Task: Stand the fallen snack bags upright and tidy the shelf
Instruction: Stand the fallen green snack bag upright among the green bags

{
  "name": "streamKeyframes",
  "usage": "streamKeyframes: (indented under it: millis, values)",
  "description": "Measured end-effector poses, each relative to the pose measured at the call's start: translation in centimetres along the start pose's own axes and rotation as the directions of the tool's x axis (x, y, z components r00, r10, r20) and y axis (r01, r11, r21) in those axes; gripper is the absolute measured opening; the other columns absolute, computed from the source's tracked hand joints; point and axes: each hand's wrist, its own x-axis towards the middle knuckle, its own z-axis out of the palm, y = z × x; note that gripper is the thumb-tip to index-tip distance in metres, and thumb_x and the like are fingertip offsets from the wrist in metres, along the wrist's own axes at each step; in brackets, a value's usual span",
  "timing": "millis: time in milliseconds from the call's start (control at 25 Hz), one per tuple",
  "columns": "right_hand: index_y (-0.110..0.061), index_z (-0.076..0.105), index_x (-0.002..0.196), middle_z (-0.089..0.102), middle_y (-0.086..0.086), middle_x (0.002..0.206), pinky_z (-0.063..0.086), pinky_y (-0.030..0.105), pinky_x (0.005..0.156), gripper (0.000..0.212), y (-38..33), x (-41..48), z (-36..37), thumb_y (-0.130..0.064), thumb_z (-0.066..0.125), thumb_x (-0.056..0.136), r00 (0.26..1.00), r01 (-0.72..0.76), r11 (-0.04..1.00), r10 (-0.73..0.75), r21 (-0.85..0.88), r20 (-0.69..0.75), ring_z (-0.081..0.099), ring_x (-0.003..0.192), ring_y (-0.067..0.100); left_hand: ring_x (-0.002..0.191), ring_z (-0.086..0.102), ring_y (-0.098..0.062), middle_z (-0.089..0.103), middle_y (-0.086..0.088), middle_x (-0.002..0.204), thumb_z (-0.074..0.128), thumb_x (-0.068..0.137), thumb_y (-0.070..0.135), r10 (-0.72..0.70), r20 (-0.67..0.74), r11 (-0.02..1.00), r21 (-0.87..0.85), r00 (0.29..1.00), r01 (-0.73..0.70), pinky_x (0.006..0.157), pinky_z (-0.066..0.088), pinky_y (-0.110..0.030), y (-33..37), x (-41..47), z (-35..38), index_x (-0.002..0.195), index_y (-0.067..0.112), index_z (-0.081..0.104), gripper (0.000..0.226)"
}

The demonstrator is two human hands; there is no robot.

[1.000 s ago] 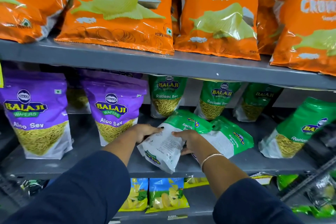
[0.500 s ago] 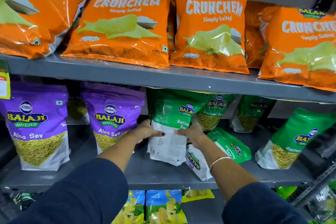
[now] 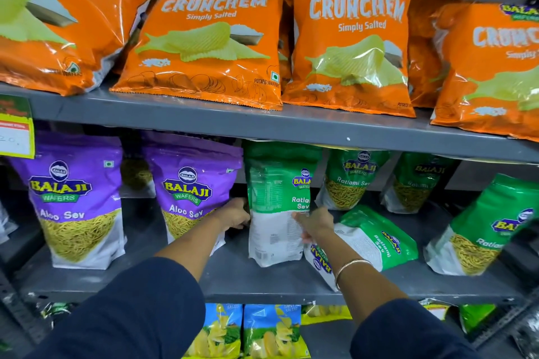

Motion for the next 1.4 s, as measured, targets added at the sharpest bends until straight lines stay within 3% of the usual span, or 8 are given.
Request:
streamKeyframes:
  millis: [120, 240, 440, 560, 720, 880, 1040, 1400]
  values:
    - [-0.011, 0.045, 0.107, 0.058, 0.021, 0.097, 0.058, 0.036, 0.047, 0.036, 0.0, 0.0, -0.2, -0.010, 0.068, 0.080, 1.000, 0.001, 0.998, -0.002, 0.067, 0.015, 0.067, 0.049, 0.022, 0.047, 0.064, 0.002, 0.073, -0.004, 0.080, 0.045, 0.088, 0.000, -0.065, 0.030, 0.998, -0.005, 0.997, 0.065, 0.063, 0.042, -0.021, -0.5, 0.4, 0.3, 0.125, 0.009, 0.046, 0.039]
    - [-0.011, 0.043, 0.101, 0.054, 0.013, 0.097, 0.048, 0.033, 0.064, 0.033, 0.5, -0.1, -1.0, 0.006, 0.059, 0.079, 0.981, 0.105, 0.994, -0.109, 0.035, 0.160, 0.056, 0.080, 0.024, 0.087, 0.058, -0.011, 0.061, -0.005, 0.104, 0.061, 0.081, 0.002, 0.008, -0.011, 0.999, -0.046, 1.000, -0.009, 0.068, 0.049, -0.020, -1.0, 0.6, 0.7, 0.132, 0.010, 0.044, 0.054]
    - [-0.011, 0.026, 0.140, 0.037, 0.012, 0.142, 0.030, 0.044, 0.115, 0.101, 1.5, -1.2, -0.5, -0.018, 0.086, 0.059, 0.882, 0.228, 0.973, -0.190, -0.038, 0.431, 0.030, 0.137, 0.027, 0.111, 0.053, -0.020, 0.057, -0.011, 0.123, 0.073, 0.066, -0.009, 0.160, 0.019, 0.978, -0.142, 0.987, -0.156, 0.094, 0.043, -0.027, 0.6, 0.5, 2.5, 0.134, 0.004, 0.036, 0.079]
    - [-0.011, 0.038, 0.135, 0.038, 0.017, 0.136, 0.030, 0.041, 0.114, 0.091, 1.4, -1.1, 0.3, -0.025, 0.086, 0.059, 0.947, 0.275, 0.947, -0.238, -0.164, 0.218, 0.029, 0.134, 0.030, 0.105, 0.054, -0.021, 0.062, -0.014, 0.116, 0.071, 0.061, -0.015, 0.155, 0.119, 0.979, -0.152, 0.981, -0.136, 0.093, 0.046, -0.033, 1.8, 0.4, 3.1, 0.125, 0.008, 0.042, 0.074]
    - [-0.006, 0.038, 0.125, 0.059, 0.019, 0.126, 0.046, 0.052, 0.102, 0.096, 2.5, 1.2, -1.0, -0.006, 0.086, 0.042, 0.945, 0.237, 0.967, -0.251, 0.093, 0.209, 0.054, 0.120, 0.035, 0.070, 0.054, -0.012, 0.061, 0.002, 0.071, 0.053, 0.077, -0.018, -0.018, 0.227, 0.996, -0.082, 0.974, 0.038, 0.057, 0.047, -0.018, 2.6, -0.2, 0.6, 0.102, 0.019, 0.047, 0.045]
    - [0.004, 0.042, 0.130, 0.062, 0.022, 0.121, 0.046, 0.048, 0.102, 0.086, 1.4, 0.2, -2.1, 0.012, 0.075, 0.051, 0.893, 0.263, 0.947, -0.311, 0.185, 0.324, 0.057, 0.116, 0.035, 0.114, 0.056, -0.026, 0.061, -0.014, 0.120, 0.063, 0.076, -0.012, 0.006, 0.159, 0.998, -0.065, 0.987, 0.004, 0.093, 0.046, -0.033, 2.1, -0.2, 0.1, 0.132, 0.004, 0.042, 0.062]
    - [0.002, 0.040, 0.129, 0.062, 0.009, 0.095, 0.051, 0.015, 0.062, 0.061, 0.9, -0.3, -3.1, 0.023, 0.057, 0.074, 0.898, 0.252, 0.952, -0.297, 0.175, 0.326, 0.056, 0.077, 0.015, 0.130, 0.045, -0.028, 0.047, -0.017, 0.139, 0.069, 0.070, -0.013, 0.057, 0.044, 0.976, -0.214, 0.997, -0.047, 0.108, 0.037, -0.034, 1.7, -0.1, 1.4, 0.140, 0.002, 0.017, 0.089]
    - [-0.003, 0.054, 0.116, 0.061, 0.016, 0.124, 0.045, 0.037, 0.100, 0.058, 1.1, 0.4, -2.6, 0.009, 0.077, 0.064, 0.908, 0.224, 0.946, -0.291, 0.236, 0.302, 0.055, 0.117, 0.026, 0.108, 0.054, -0.015, 0.058, -0.006, 0.123, 0.077, 0.068, 0.000, 0.141, -0.038, 0.946, -0.291, 0.989, -0.146, 0.086, 0.046, -0.023, 0.9, 0.0, 1.7, 0.131, 0.005, 0.044, 0.071]
